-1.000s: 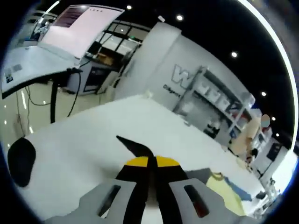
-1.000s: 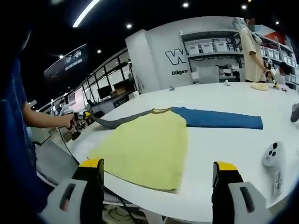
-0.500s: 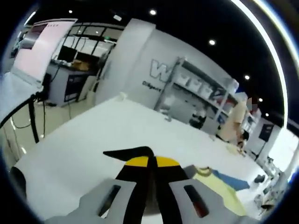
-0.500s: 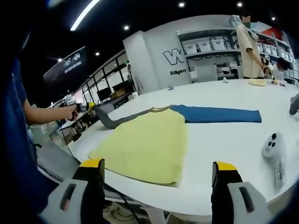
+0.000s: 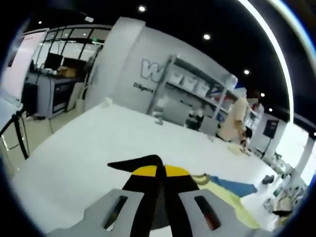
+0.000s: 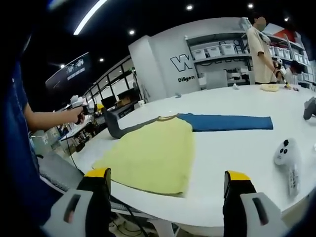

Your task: Fold the garment on the visible template until the final outline fits inside the template.

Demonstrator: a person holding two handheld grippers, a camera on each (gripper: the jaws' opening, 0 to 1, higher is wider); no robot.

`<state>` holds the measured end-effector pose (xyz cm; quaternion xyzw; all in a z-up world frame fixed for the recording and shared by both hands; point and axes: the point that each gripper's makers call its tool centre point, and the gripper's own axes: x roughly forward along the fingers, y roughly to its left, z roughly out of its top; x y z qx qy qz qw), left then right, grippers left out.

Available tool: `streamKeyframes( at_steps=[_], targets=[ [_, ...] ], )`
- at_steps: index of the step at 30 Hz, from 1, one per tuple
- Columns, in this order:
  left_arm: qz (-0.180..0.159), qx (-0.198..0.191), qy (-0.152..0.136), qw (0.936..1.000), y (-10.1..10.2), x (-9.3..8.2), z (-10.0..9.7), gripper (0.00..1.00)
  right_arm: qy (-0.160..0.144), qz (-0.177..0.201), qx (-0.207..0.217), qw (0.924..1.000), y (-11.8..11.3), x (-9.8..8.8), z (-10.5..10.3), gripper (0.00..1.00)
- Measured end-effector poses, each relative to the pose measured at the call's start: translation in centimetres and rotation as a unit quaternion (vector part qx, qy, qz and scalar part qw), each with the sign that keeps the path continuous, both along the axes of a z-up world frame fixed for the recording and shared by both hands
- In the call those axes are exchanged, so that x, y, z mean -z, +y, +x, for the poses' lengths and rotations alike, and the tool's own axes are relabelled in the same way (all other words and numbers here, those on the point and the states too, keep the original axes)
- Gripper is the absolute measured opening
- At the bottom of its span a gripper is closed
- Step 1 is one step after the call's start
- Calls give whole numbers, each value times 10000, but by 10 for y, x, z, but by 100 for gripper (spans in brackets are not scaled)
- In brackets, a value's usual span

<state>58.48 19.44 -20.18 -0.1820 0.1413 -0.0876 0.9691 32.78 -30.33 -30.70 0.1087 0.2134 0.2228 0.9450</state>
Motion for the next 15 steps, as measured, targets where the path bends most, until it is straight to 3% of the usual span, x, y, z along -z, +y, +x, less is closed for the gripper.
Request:
streamKeyframes(
  at_steps=[8, 15],
  targets=[
    [-40, 111, -18, 9999, -7, 0, 6, 0, -14, 4, 23, 10000, -7, 3, -2, 95],
    [99, 459, -38, 9989, -50, -7, 7, 0, -22, 2, 117, 9999, -23, 9, -4, 94]
  ],
)
